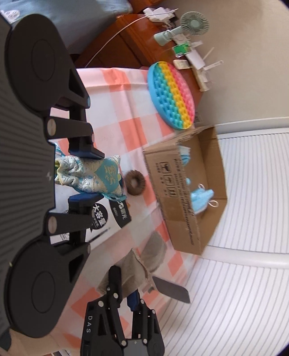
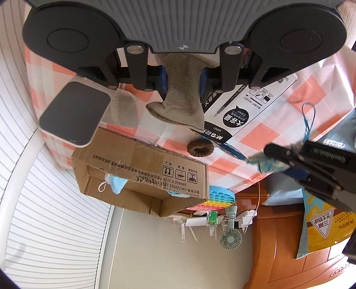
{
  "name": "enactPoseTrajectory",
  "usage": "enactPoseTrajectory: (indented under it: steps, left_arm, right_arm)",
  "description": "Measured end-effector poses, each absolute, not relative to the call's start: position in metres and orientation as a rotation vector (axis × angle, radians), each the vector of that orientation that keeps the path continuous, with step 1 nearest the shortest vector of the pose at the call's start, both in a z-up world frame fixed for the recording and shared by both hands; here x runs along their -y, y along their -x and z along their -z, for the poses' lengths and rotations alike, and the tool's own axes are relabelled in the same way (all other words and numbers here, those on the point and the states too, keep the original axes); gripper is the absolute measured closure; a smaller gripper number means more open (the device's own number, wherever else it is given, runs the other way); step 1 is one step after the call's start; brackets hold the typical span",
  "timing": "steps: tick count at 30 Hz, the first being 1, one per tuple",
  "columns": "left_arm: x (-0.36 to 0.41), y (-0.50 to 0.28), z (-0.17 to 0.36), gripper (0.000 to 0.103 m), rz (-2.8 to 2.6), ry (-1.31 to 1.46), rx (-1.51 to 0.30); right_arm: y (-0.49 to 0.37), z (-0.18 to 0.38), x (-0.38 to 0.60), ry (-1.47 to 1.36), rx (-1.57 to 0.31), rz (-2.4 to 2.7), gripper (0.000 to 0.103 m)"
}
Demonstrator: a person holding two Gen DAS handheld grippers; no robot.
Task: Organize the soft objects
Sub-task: 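Carry the sachet and grey pouch over the box and open both tools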
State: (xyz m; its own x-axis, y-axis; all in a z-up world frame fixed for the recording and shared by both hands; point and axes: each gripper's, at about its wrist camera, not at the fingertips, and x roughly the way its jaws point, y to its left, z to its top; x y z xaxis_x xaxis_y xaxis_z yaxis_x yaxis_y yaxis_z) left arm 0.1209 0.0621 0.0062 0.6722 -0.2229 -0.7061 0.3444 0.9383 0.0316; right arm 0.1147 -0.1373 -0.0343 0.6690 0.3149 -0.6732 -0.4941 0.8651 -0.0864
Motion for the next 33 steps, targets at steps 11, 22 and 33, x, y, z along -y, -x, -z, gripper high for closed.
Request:
enactPoseTrajectory:
  steps: [11, 22, 33]
  left_arm:
    - [-0.057, -0.108, -0.044, 0.074, 0.369, -0.187, -0.705]
    - [-0.047, -0.108, -0.059, 0.074, 0.397, -0.199, -0.699]
    - [-0.03, -0.129, -0.064, 0.074, 0.416, -0.196, -0.71]
  right_arm:
    - [-0.091, 0.009, 0.151, 0.278, -0.663, -0.467, 0.071]
    - [-0.074, -0.004, 0.179, 0.261, -0.658, -0.418, 0.071]
    - [-0.081, -0.027, 0.222, 0.263, -0.641, -0.335, 0.071]
